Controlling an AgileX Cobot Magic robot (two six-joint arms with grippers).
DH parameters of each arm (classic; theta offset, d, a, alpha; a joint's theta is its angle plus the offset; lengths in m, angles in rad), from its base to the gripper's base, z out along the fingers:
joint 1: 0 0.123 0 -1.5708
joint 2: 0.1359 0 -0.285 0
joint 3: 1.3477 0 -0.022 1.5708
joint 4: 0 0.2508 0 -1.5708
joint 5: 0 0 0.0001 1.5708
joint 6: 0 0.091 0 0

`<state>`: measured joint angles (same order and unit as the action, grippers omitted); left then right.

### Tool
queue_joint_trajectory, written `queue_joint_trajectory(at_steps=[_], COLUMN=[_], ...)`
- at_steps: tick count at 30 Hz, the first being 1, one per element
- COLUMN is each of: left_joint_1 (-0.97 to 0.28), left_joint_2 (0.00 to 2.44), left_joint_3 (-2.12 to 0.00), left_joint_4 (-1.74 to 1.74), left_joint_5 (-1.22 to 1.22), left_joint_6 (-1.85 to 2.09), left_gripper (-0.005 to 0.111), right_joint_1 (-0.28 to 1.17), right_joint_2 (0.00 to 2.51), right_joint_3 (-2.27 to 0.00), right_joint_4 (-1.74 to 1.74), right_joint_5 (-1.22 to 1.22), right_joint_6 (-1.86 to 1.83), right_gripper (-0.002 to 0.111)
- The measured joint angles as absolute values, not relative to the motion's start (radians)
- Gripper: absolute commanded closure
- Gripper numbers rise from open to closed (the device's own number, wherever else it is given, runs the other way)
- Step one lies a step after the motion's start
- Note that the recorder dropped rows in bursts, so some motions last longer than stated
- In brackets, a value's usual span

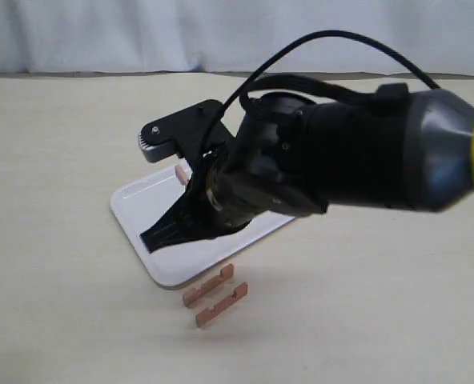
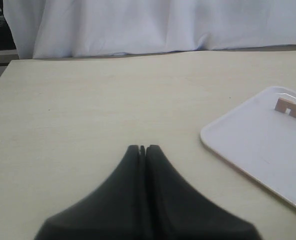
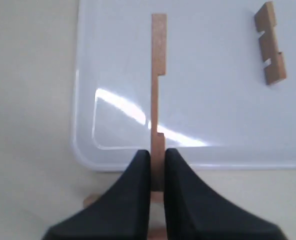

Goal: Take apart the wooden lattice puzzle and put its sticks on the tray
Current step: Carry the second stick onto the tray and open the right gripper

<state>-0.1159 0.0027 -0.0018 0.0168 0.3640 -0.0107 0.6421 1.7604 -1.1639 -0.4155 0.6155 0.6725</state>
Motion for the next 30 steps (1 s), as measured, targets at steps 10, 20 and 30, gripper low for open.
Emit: queue_joint_trajectory(at_steps=[10,20,30], left_joint_1=[-0.116,-0.116,-0.116], left_joint_2=[0.003,0.003,0.003], left_joint_3=[-0.002,-0.002,-0.002], left_joint_4=[0.017,0.017,0.017], left_joint_5=[0.364,0.364,0.364], left_joint_6=[-0.011,-0.011,-0.011], left_gripper=[0.107,0.107,0.107], right_joint_1=[0.479,0.468,0.468], right_joint_2=[1.989,2.030,1.835], right_joint_3=[-1.276,-1.283,-1.288], right_joint_4=[-0.422,-0.429,-0.283], right_joint_5=[0.536,0.501,0.733], right_joint_6=[0.670,0.698,0.487], right_gripper=[0.087,0.052,0.049])
